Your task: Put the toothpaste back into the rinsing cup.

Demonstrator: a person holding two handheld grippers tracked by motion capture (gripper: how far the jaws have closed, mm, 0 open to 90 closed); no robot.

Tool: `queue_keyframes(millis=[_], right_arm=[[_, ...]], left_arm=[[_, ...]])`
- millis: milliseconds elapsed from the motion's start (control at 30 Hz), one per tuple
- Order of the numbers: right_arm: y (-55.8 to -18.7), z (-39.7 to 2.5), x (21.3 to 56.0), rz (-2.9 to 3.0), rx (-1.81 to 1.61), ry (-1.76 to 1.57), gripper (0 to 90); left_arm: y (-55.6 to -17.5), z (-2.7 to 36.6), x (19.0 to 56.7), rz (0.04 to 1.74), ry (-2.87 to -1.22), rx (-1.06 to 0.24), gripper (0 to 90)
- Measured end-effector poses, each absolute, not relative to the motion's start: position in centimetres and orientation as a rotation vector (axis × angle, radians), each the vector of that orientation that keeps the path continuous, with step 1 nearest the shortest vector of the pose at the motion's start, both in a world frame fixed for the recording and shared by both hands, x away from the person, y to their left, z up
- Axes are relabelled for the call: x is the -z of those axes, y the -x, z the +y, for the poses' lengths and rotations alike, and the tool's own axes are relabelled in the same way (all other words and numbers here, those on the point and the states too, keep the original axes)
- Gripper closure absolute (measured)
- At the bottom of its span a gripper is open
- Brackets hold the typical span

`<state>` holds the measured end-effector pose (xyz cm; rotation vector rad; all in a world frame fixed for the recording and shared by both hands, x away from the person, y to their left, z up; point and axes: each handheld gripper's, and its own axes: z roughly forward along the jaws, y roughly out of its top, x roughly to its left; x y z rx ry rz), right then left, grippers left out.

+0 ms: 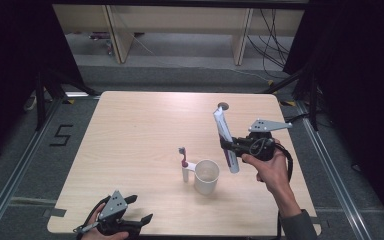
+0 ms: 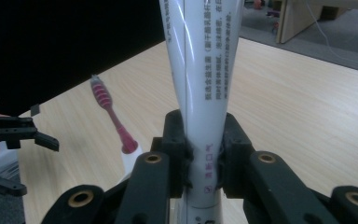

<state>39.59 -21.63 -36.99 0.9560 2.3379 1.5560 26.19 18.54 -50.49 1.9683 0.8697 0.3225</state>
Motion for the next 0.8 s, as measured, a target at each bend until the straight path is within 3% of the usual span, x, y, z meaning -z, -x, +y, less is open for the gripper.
queue_keyframes(millis=[800], right_arm=[[-39.8,-18.4,37.5,2.333,-1.663,-0.888,76.3]], left_arm=[[-26.0,18.4,50.4,0.865,-1.974,-0.325,18.0]])
